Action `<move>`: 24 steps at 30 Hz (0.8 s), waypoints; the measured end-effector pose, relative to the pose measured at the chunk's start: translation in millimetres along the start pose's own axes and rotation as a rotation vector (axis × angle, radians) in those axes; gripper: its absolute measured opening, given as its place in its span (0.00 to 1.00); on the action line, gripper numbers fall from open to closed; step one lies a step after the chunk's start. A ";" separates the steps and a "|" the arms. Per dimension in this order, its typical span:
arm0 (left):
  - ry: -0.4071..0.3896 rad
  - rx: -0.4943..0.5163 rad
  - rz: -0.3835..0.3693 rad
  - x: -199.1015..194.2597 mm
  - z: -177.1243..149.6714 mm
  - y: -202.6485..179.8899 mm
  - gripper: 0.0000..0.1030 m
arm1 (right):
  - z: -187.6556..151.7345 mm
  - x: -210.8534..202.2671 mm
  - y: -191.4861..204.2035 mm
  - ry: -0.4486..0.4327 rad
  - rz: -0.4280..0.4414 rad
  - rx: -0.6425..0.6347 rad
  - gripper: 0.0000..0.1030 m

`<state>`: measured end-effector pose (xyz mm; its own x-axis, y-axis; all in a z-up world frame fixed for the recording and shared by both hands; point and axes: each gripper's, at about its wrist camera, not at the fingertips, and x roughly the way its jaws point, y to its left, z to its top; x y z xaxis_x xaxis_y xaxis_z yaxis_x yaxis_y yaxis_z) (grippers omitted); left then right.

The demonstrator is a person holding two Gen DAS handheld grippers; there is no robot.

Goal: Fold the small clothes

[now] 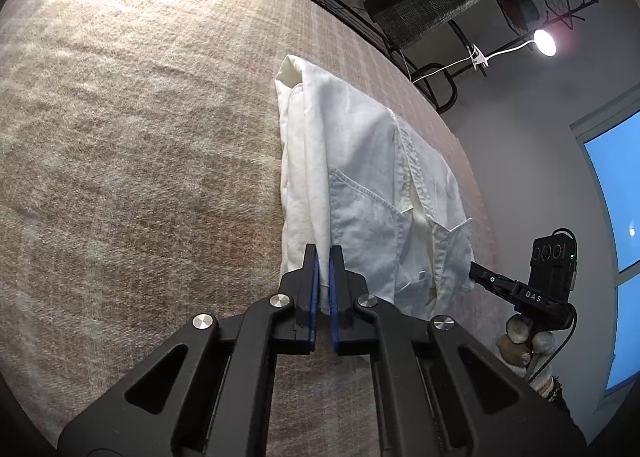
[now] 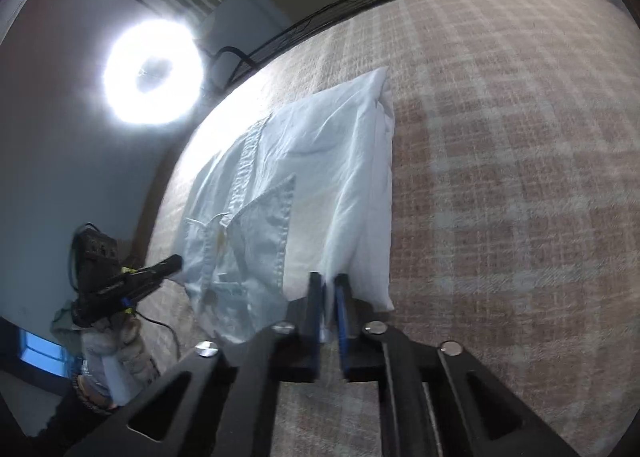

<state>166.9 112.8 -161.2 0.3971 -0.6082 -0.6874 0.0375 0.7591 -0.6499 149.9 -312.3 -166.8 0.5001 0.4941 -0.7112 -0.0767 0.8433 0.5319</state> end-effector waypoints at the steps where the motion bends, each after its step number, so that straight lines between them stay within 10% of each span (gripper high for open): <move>1: -0.006 0.003 -0.007 -3.2 -0.1 -1.7 0.01 | 1.1 -0.9 1.0 -0.001 -0.002 -0.008 0.00; 13: 0.014 0.143 0.129 10.3 -13.8 -10.3 0.01 | 0.1 12.4 0.8 0.028 -0.146 -0.107 0.00; 15: 0.002 0.181 0.139 -0.8 -12.2 -15.3 0.01 | 1.1 9.4 8.7 0.044 -0.175 -0.153 0.07; 17: -0.029 0.203 0.134 -14.6 -9.4 -19.1 0.01 | 1.9 1.0 16.6 0.044 -0.240 -0.199 0.36; 24: -0.124 0.372 0.226 -10.2 26.2 -49.6 0.01 | 26.1 -22.9 63.7 -0.151 -0.273 -0.353 0.35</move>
<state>185.0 87.5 -113.4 0.5388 -0.4028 -0.7399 0.2559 0.9150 -0.3118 156.1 -275.4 -104.6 0.6610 0.2297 -0.7144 -0.2004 0.9715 0.1269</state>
